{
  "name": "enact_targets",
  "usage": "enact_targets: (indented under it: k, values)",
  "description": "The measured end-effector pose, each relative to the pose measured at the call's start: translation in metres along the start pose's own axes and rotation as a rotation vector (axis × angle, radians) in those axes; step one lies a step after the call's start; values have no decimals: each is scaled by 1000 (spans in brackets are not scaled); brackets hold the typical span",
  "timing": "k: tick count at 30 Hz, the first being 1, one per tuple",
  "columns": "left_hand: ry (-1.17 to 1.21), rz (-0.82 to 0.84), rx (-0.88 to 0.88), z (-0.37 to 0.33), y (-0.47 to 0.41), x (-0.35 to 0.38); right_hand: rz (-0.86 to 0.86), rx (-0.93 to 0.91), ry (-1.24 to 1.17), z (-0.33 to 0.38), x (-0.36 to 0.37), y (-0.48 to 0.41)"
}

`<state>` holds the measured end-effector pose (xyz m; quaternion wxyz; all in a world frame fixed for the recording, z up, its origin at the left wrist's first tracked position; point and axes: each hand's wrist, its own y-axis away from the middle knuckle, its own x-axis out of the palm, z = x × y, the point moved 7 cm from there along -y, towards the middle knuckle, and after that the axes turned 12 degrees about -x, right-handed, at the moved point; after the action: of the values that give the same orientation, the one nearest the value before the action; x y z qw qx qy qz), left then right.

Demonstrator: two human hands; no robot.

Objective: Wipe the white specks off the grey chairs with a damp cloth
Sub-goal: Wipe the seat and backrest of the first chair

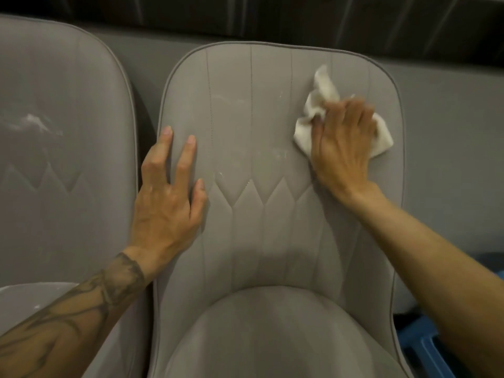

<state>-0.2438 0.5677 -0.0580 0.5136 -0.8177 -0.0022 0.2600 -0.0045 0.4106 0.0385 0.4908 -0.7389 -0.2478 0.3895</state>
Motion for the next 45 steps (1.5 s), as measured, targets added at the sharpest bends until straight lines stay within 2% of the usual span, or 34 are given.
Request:
enact_targets:
  k: [2,4,8,10,14,16,18,22,24,25,28,30,32,36,38,40,45]
  values:
    - [1,-5,1,0,1,0,-90,123,4,-15,-2,-23]
    - [3,-11,9,0,2,0,-93,138,-3,-5,0,-8]
    - [6,-9,4,0,3,-1,90,-197,-73,32,4,50]
    - [10,-10,-7,0,3,-2,71,-235,-44,19,0,25]
    - [7,-16,-5,0,2,-1,-136,91,20,-23,-6,-43]
    - [5,-14,6,-1,2,0,-161,149,23,-18,-3,-32]
    - [3,-17,3,0,3,1,-79,50,-10,1,3,4]
    - [-9,-17,-1,0,3,0,167,-291,-109,42,13,101]
    - [-8,-18,-1,-1,3,-1,188,-380,-129,41,9,103]
    - [-4,-18,2,-1,3,-1,152,-351,-101,34,7,87]
    - [3,-21,6,-1,2,-1,-50,-16,57,-7,1,24]
    - [4,-27,14,-1,2,-2,-118,103,77,-13,-1,13]
    - [-2,-29,16,-2,2,-2,-72,33,46,4,7,43]
    - [-17,-27,6,-5,3,-5,125,-296,-78,55,18,140]
    - [-17,-21,2,-7,3,-6,145,-361,-94,60,17,153]
    - [-7,-22,-1,-8,3,-7,124,-314,-83,51,15,133]
    - [-11,-45,15,-9,3,-7,-115,58,28,3,6,54]
